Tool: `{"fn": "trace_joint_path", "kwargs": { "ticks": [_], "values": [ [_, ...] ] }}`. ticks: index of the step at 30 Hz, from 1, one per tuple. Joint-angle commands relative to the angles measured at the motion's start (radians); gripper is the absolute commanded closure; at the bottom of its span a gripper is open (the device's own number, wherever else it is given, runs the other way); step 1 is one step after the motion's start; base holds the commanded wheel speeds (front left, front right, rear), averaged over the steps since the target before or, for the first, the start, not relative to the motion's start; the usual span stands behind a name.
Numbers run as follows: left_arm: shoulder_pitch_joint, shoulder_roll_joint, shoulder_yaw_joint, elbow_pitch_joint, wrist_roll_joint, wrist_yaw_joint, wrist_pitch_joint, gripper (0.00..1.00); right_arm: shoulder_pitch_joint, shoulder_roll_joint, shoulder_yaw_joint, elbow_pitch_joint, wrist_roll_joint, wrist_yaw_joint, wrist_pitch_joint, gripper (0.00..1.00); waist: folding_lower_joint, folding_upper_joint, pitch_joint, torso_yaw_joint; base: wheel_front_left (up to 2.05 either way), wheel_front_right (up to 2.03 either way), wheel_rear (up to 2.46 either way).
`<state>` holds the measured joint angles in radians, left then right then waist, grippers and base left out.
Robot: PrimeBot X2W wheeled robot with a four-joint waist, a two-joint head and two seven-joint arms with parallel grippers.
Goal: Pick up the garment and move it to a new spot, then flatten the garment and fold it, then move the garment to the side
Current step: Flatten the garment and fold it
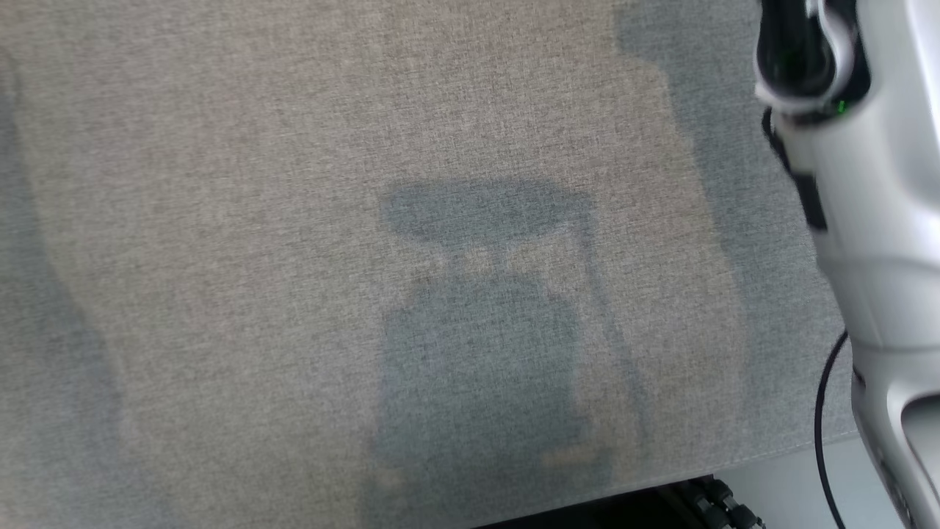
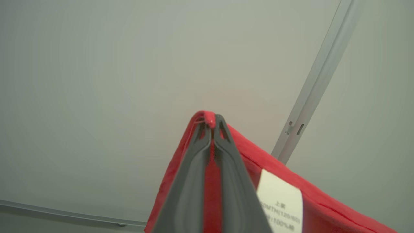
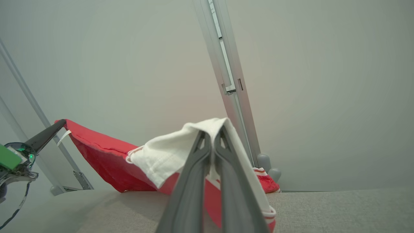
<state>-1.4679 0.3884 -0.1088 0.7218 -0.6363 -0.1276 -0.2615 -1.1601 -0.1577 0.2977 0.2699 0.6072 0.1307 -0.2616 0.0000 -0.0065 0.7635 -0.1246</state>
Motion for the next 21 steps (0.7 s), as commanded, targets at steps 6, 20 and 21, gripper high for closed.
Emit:
{"fn": "trace_joint_path", "kwargs": {
  "ticks": [6, 20, 21],
  "values": [
    [0.324, 0.047, -0.02, -0.251, -0.178, -0.004, -0.003, 1.0, 0.265, -0.055, 0.018, -0.132, 0.038, 0.0, -0.004, 1.0, 0.0, 0.0065, -0.116, 0.045, 0.0, 0.0, 0.0],
    [1.127, -0.154, 0.128, -0.603, -0.148, -0.004, -0.004, 1.0, 0.857, -0.004, -0.123, -0.334, 0.003, 0.0, -0.004, 1.0, 0.0, 0.0065, -0.365, 0.082, 0.0, 0.0, 0.0],
    [1.164, -0.175, 0.136, -0.61, -0.133, -0.004, -0.004, 1.0, 0.888, 0.006, -0.133, -0.339, 0.007, 0.0, -0.004, 1.0, 0.0, 0.0065, -0.381, 0.084, 0.0, 0.0, 0.0]
  ]
}}
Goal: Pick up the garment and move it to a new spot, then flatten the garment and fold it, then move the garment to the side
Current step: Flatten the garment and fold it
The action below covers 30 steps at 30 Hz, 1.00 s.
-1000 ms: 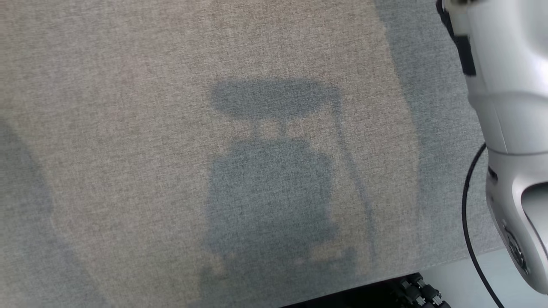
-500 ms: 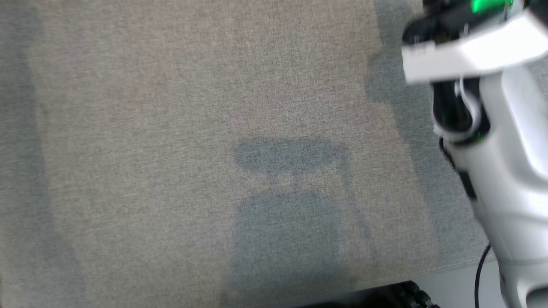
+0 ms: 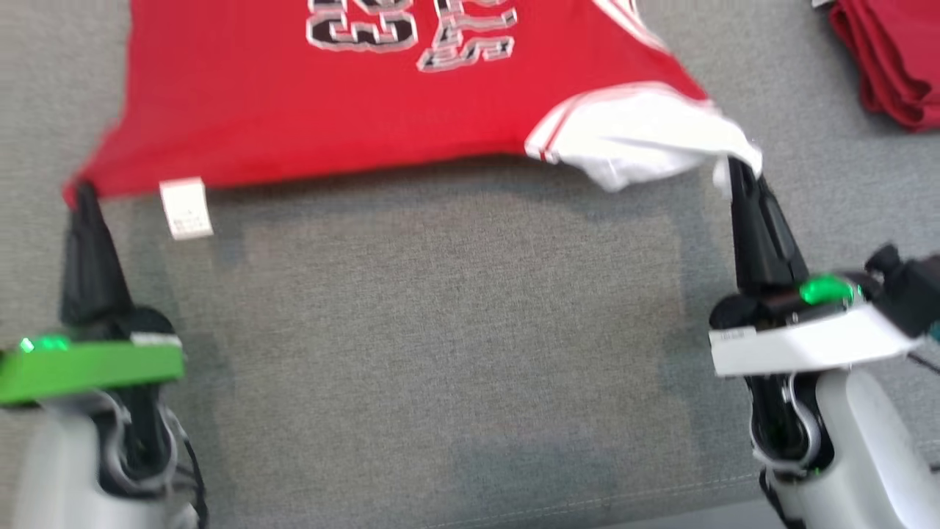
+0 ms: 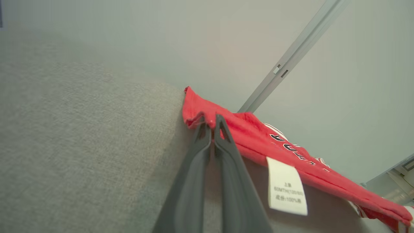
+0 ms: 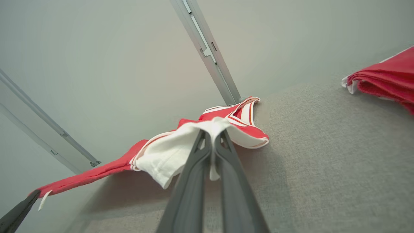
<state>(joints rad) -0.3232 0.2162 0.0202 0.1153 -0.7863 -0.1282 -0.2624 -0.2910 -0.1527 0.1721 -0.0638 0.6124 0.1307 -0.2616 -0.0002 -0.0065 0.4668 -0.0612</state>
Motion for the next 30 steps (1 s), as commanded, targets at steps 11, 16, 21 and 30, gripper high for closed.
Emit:
{"fn": "trace_joint_path", "kwargs": {
  "ticks": [11, 16, 21, 30],
  "values": [
    [0.294, -0.139, 0.022, -0.018, 0.06, -0.003, -0.003, 1.0, 0.322, 0.037, -0.024, -0.048, 0.07, 0.0, -0.004, 1.0, 0.0002, 0.0065, -0.22, 0.032, 0.0, 0.0, 0.0],
    [0.381, -0.155, 0.052, -0.045, 0.043, -0.003, -0.003, 1.0, 0.406, 0.023, -0.015, -0.036, 0.092, 0.0, -0.004, 1.0, 0.0002, 0.0065, -0.251, 0.017, 0.0, 0.0, 0.0],
    [0.452, -0.162, 0.059, -0.073, 0.041, -0.003, -0.003, 1.0, 0.445, 0.022, -0.012, -0.01, 0.073, 0.0, -0.004, 1.0, 0.0002, 0.0065, -0.274, 0.003, 0.0, 0.0, 0.0],
    [0.515, -0.165, 0.046, -0.072, 0.025, -0.003, -0.003, 1.0, 0.447, 0.012, 0.032, 0.083, 0.07, 0.0, -0.004, 1.0, 0.0002, 0.0065, -0.298, -0.005, 0.0, 0.0, 0.0]
  ]
}}
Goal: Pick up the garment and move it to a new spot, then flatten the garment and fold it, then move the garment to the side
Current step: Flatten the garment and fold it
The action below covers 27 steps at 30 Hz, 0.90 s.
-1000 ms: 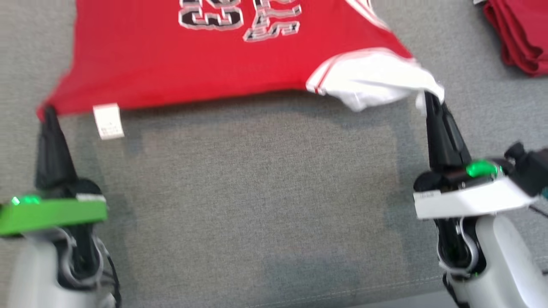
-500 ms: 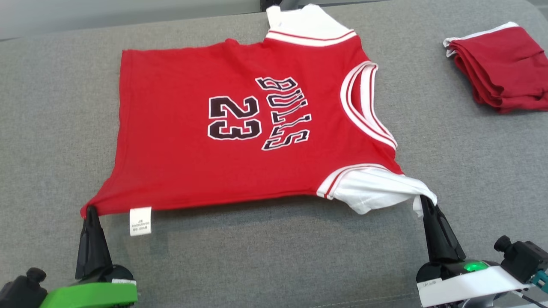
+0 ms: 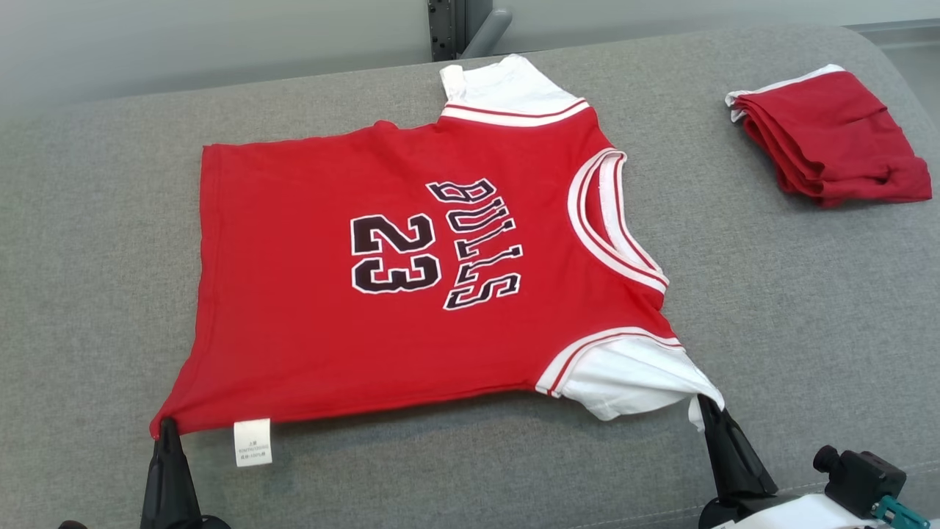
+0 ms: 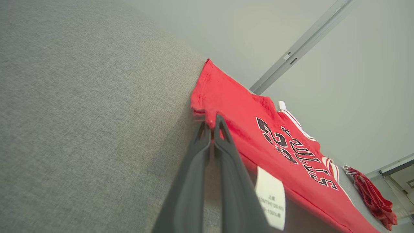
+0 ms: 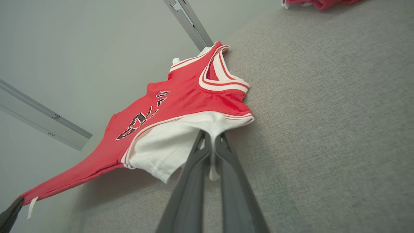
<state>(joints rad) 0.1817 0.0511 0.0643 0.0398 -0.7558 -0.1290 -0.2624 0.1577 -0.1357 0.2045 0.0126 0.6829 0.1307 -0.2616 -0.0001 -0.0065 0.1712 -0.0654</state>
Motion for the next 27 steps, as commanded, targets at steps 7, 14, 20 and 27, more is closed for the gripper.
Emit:
{"fn": "trace_joint_path", "kwargs": {
  "ticks": [7, 14, 20, 27],
  "values": [
    [-0.049, 0.0, -0.023, 0.035, -0.008, -0.002, -0.003, 1.0, -0.042, -0.009, 0.025, 0.057, -0.003, 0.0, -0.004, 1.0, 0.0001, 0.0065, -0.014, 0.0, 0.0, 0.0, 0.0],
    [-0.15, 0.0, -0.047, 0.098, 0.011, -0.002, -0.003, 1.0, -0.12, -0.002, 0.022, 0.125, -0.023, 0.0, -0.004, 1.0, 0.0001, 0.0065, -0.019, 0.015, 0.0, 0.0, 0.0],
    [-0.306, 0.001, -0.068, 0.229, 0.024, -0.002, -0.002, 1.0, -0.247, 0.014, -0.004, 0.197, -0.072, 0.0, -0.004, 1.0, 0.0001, 0.0065, 0.024, 0.037, 0.0, 0.0, 0.0],
    [-0.476, 0.001, -0.045, 0.393, 0.055, -0.002, -0.002, 1.0, -0.418, 0.023, -0.001, 0.302, -0.113, 0.0, -0.004, 1.0, 0.0001, 0.0065, 0.082, 0.049, 0.0, 0.0, 0.0]
  ]
}}
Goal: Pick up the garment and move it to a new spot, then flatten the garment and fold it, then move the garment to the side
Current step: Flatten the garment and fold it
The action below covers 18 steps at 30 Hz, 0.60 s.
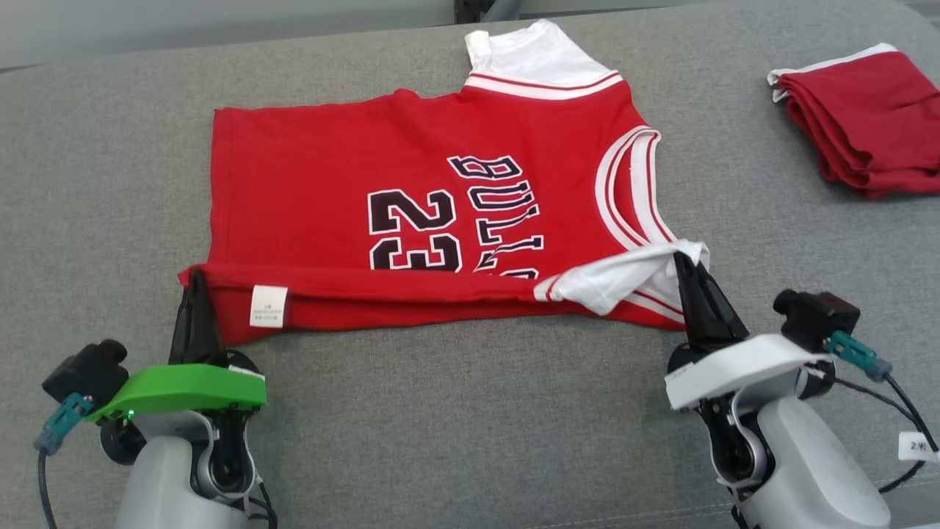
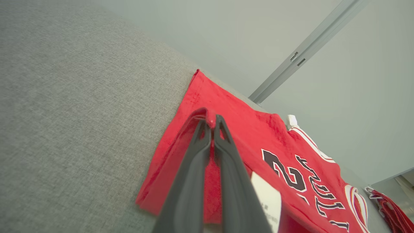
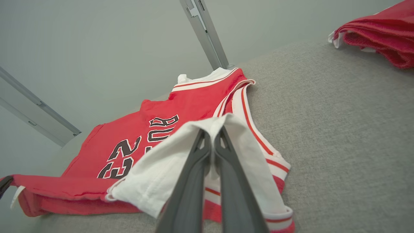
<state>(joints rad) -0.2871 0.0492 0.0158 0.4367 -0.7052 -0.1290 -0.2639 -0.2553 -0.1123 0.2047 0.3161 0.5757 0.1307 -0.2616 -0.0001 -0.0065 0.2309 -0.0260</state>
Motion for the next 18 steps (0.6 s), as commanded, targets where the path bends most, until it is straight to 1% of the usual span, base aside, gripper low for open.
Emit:
{"fn": "trace_joint_path", "kwargs": {
  "ticks": [1, 5, 9, 14, 18],
  "values": [
    [-0.03, 0.003, 0.006, 0.023, 0.006, -0.002, 0.0, 1.0, -0.031, 0.001, 0.001, 0.019, -0.012, 0.0, -0.004, 1.0, 0.0001, 0.0065, 0.031, 0.011, 0.0, 0.0, 0.0],
    [-0.114, 0.003, 0.013, 0.113, 0.03, 0.001, 0.0, 1.0, -0.127, 0.012, -0.007, 0.105, -0.024, 0.0, -0.004, 1.0, 0.0001, 0.0065, 0.056, 0.018, 0.0, 0.0, 0.0],
    [-0.174, 0.003, -0.007, 0.185, 0.059, 0.0, 0.0, 1.0, -0.205, 0.023, -0.001, 0.194, -0.035, 0.0, -0.004, 1.0, 0.0001, 0.0065, 0.076, 0.025, 0.0, 0.0, 0.0],
    [-0.218, 0.003, -0.027, 0.236, 0.069, 0.0, 0.0, 1.0, -0.278, 0.032, 0.005, 0.268, -0.042, 0.0, -0.004, 1.0, 0.0001, 0.0065, 0.094, 0.031, 0.0, 0.0, 0.0],
    [-0.248, 0.004, -0.035, 0.255, 0.089, -0.001, 0.0, 1.0, -0.326, 0.033, -0.019, 0.304, -0.06, 0.0, -0.004, 1.0, 0.0001, 0.0065, 0.104, 0.034, 0.0, 0.0, 0.0]
  ]
}}
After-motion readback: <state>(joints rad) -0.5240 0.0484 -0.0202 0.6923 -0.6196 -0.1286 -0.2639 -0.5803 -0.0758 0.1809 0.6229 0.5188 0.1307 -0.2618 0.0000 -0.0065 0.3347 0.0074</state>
